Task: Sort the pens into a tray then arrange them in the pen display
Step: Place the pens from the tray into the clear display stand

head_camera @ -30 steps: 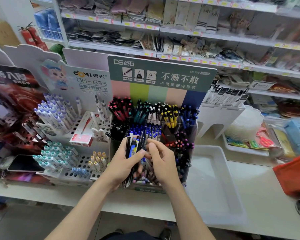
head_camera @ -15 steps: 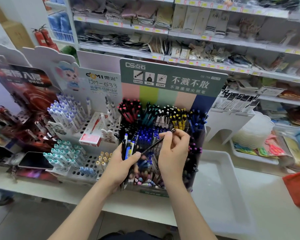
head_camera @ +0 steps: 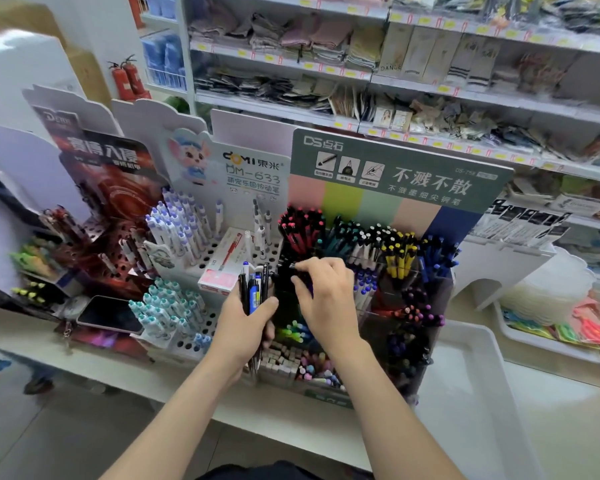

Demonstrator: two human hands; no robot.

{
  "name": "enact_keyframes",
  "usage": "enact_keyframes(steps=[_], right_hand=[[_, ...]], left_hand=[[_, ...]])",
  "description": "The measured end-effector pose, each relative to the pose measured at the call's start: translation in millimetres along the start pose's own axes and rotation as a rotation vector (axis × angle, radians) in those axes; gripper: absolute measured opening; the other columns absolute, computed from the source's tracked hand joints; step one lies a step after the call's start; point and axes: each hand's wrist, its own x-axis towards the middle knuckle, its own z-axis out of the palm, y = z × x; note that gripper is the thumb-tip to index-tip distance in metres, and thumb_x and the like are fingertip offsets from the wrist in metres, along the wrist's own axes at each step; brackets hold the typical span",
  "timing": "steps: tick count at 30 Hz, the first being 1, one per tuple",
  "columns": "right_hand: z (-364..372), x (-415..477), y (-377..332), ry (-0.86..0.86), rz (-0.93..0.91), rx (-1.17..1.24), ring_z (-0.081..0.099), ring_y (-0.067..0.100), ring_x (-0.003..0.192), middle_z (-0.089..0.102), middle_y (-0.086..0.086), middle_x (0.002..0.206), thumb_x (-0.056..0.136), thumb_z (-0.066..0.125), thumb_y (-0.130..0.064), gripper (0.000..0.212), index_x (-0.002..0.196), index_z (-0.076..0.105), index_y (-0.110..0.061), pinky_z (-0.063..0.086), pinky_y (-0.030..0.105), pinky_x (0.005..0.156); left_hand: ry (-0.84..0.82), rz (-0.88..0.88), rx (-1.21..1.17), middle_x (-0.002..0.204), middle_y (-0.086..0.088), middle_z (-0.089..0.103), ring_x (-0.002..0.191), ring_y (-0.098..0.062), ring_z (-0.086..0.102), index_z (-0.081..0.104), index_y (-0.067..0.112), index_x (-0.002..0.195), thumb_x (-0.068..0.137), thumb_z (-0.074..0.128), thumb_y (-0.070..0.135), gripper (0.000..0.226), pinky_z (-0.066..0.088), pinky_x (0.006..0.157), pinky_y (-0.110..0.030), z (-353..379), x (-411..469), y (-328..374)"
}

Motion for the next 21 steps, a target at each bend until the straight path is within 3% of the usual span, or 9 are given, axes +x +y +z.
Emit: enact_keyframes(steps=[2, 4, 6, 9, 11, 14, 17, 19, 21], right_hand=[[0, 0, 4, -0.024, 0.019, -0.047, 0.057, 0.019, 0.107, 0.066, -0.008, 0.109, 0.095, 0.077, -0.024, 0.014, 0.107, 0.071, -0.023, 0.047, 0.048, 0.085], [1, 1, 4, 0.013, 0.141, -0.071, 0.058, 0.02, 0.113, 0.067, -0.006, 0.119, 0.098, 0.073, -0.033, 0.026, 0.122, 0.07, -0.022, 0.046, 0.045, 0.091], [1, 1, 0, -0.038, 0.131, -0.04, 0.058, 0.019, 0.119, 0.068, -0.002, 0.127, 0.096, 0.072, -0.037, 0.039, 0.13, 0.068, -0.018, 0.045, 0.042, 0.097], [-3, 1, 6, -0.214, -0.091, -0.018, 0.058, 0.026, 0.125, 0.065, 0.004, 0.134, 0.088, 0.078, -0.023, 0.043, 0.129, 0.07, -0.013, 0.048, 0.046, 0.102], [-6, 10, 11, -0.249, -0.08, 0.008, 0.06, 0.028, 0.124, 0.067, 0.007, 0.132, 0.088, 0.081, -0.013, 0.045, 0.131, 0.069, -0.01, 0.051, 0.048, 0.105], [-3, 19, 8, -0.139, 0.091, -0.076, 0.062, 0.025, 0.112, 0.07, 0.001, 0.118, 0.087, 0.086, -0.025, 0.04, 0.123, 0.072, -0.016, 0.052, 0.046, 0.094], [-1, 16, -5, -0.049, 0.038, -0.161, 0.061, 0.022, 0.101, 0.071, -0.006, 0.105, 0.092, 0.081, -0.033, 0.02, 0.108, 0.077, -0.021, 0.047, 0.044, 0.081], [-6, 13, -17, 0.007, 0.056, -0.067, 0.059, 0.019, 0.1, 0.073, -0.01, 0.104, 0.102, 0.07, -0.034, 0.014, 0.108, 0.077, -0.023, 0.044, 0.041, 0.082], [-14, 13, -32, 0.001, 0.232, 0.159, 0.059, 0.011, 0.097, 0.073, -0.013, 0.105, 0.105, 0.063, -0.036, 0.02, 0.116, 0.077, -0.025, 0.046, 0.032, 0.085]], left_hand=[[-0.066, -0.006, -0.034, 0.061, -0.002, 0.06, 0.053, -0.022, 0.05, 0.061, 0.016, 0.128, 0.106, 0.063, 0.013, 0.022, 0.044, 0.052, -0.037, -1, 3, 3], [-0.133, 0.013, -0.046, 0.063, 0.006, 0.062, 0.053, -0.022, 0.049, 0.065, 0.02, 0.131, 0.106, 0.061, 0.01, 0.027, 0.043, 0.049, -0.034, 0, 5, 9], [-0.171, 0.036, -0.011, 0.059, -0.003, 0.059, 0.054, -0.025, 0.049, 0.067, 0.021, 0.127, 0.106, 0.062, 0.012, 0.024, 0.044, 0.049, -0.035, 1, 8, 14], [-0.095, 0.047, 0.042, 0.058, -0.007, 0.059, 0.051, -0.024, 0.052, 0.068, 0.015, 0.117, 0.104, 0.064, 0.012, 0.014, 0.044, 0.048, -0.036, 0, 14, 14], [-0.056, 0.044, 0.027, 0.06, -0.005, 0.059, 0.05, -0.023, 0.052, 0.066, 0.012, 0.117, 0.104, 0.064, 0.013, 0.013, 0.045, 0.049, -0.036, -4, 16, 13], [-0.121, 0.025, 0.002, 0.06, -0.005, 0.058, 0.051, -0.025, 0.049, 0.064, 0.006, 0.116, 0.106, 0.064, 0.017, 0.016, 0.044, 0.049, -0.036, -11, 15, 14], [-0.215, -0.007, -0.04, 0.061, -0.001, 0.062, 0.052, -0.024, 0.047, 0.064, -0.004, 0.106, 0.108, 0.061, 0.021, 0.025, 0.04, 0.049, -0.035, -15, 12, 17], [-0.262, -0.024, -0.053, 0.064, 0.0, 0.063, 0.054, -0.021, 0.049, 0.064, -0.003, 0.105, 0.109, 0.06, 0.023, 0.026, 0.04, 0.048, -0.033, -17, 8, 20], [-0.316, -0.022, -0.063, 0.072, -0.003, 0.066, 0.055, -0.019, 0.05, 0.064, 0.001, 0.107, 0.109, 0.059, 0.023, 0.022, 0.04, 0.047, -0.031, -17, 6, 23]])
